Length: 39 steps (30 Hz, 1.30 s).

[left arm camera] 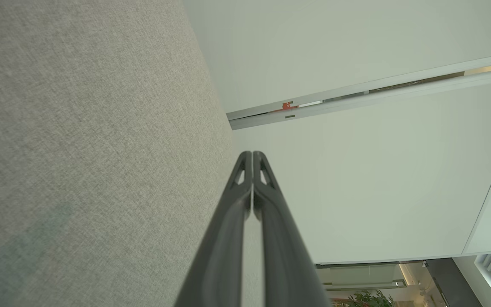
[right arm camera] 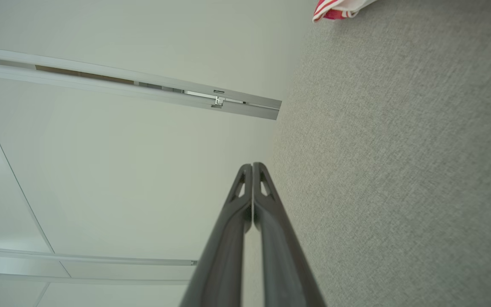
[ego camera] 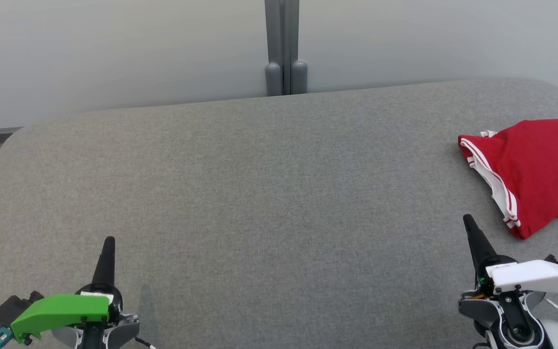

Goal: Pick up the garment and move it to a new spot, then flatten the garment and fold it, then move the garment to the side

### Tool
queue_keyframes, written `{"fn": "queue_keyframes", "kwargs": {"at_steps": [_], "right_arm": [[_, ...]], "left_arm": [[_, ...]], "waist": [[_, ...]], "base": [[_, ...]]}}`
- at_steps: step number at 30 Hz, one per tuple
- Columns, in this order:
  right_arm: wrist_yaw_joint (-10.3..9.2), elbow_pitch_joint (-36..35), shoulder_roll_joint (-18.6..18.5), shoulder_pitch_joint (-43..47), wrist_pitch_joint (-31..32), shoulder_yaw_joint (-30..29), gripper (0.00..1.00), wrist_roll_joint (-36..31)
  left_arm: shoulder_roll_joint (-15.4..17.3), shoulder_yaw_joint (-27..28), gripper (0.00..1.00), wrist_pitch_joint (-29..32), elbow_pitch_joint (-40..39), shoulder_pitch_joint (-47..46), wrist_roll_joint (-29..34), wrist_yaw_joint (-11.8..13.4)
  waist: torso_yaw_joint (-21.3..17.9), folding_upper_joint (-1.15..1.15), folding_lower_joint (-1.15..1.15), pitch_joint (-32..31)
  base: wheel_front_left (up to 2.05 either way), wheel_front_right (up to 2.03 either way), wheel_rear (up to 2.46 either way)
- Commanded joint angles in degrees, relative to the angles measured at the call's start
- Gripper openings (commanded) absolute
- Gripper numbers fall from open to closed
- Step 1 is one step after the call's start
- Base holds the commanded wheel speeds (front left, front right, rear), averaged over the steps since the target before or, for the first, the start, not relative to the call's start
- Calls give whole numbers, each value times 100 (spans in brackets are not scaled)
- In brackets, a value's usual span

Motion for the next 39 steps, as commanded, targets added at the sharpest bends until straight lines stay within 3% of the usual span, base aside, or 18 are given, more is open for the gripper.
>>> {"fn": "queue_keyframes", "kwargs": {"at_steps": [1,31,39], "right_arm": [[3,-52,-28,-84,36,-27,0,137],[2,-91,-33,-144,365,-180,0,1362],[2,-93,-33,-143,381,-189,0,1432]], "left_arm": [[36,42,0,45,-51,-122,-136,-51],[36,294,0,391,-70,-243,-1222,-202],[33,306,0,406,-67,-235,-1261,-212]], "waist": [[-3,0,0,1],[-77,0,0,29],[-83,0,0,32]], "base": [[0,0,0],[0,0,0],[0,0,0]]}}
